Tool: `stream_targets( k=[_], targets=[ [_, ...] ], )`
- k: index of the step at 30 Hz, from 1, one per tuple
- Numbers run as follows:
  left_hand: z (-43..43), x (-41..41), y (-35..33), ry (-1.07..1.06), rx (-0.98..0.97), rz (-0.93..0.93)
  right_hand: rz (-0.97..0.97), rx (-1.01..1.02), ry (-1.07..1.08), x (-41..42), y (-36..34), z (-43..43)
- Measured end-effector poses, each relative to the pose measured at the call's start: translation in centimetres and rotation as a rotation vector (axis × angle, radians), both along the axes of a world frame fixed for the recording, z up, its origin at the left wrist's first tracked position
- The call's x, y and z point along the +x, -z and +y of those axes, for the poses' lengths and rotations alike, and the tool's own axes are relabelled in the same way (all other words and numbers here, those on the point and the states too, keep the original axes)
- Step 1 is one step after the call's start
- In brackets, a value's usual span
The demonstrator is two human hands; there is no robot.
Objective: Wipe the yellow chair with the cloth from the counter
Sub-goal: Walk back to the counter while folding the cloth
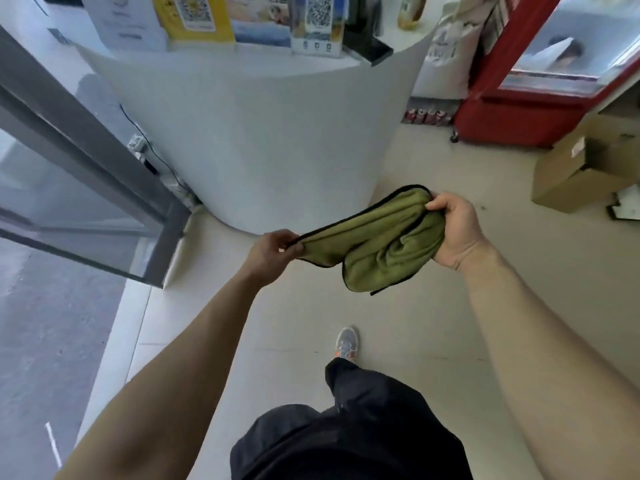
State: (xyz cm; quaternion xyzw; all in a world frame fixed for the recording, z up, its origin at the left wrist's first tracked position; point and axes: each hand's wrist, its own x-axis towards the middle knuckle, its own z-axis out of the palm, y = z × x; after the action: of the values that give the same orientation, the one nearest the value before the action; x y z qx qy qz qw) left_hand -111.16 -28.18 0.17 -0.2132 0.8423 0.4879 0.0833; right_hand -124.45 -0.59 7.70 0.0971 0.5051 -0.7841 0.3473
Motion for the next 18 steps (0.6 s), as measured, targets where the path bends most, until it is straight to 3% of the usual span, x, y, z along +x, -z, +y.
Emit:
stream_targets(
  k=[3, 5, 8, 10, 15, 18],
  targets=[
    [1.3, -6.4, -1.3, -0.153, 0.244, 0.013, -0.01, 0.208, 0.131, -5.5, 1.3, 2.2],
    [2.7, -10.7, -2.4, -0.153, 0.292, 0.017, 0.12, 0.45, 0.181, -8.9, 2.4, 3.2],
    [6.4, -16.7, -3.9, -0.036, 0.338, 0.003, 0.329, 0.705, 0.115, -12.4, 3.3, 4.3],
    [9.0, -20.4, -4.4, 0.058, 0.345, -0.039, 0.364, 0.796, 0.073, -14.0, 3.5, 4.6],
    [12.8, -28.4, -4.7, 0.107, 0.453, -0.096, 0.271, 0.68, 0.217, -17.3, 3.7, 4.0],
    [13.6, -31.7, -5.8, 0.142, 0.673, -0.139, 0.233, 0.5, 0.347, -19.0, 2.9, 2.9]
  ],
)
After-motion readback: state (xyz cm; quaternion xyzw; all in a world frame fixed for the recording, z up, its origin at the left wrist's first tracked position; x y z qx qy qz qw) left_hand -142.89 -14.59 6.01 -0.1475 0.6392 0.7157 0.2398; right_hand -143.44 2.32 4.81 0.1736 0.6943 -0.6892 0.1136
